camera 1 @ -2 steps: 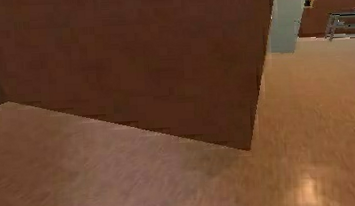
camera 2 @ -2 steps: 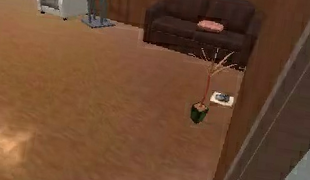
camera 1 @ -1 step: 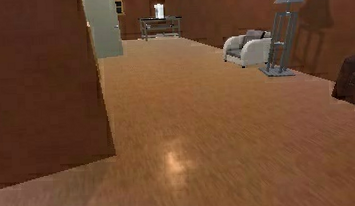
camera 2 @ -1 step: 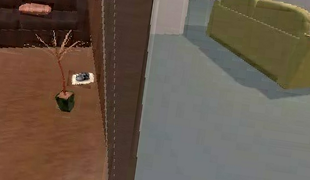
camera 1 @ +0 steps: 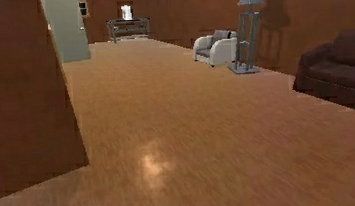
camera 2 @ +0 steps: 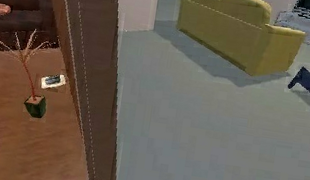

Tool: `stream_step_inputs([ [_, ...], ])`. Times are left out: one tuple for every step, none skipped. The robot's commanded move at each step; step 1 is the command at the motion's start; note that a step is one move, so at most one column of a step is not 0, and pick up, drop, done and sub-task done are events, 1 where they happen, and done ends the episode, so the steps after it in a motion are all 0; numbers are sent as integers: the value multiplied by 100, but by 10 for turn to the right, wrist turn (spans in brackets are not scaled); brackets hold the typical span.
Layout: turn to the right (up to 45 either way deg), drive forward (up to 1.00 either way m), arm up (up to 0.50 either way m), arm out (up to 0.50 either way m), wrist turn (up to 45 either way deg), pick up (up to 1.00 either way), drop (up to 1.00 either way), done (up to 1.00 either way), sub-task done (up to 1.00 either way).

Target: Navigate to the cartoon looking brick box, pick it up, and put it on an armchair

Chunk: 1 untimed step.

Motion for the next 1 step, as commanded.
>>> stream_step_inputs([
  [30, 0, 0, 0, 0, 0, 0, 0, 0],
])
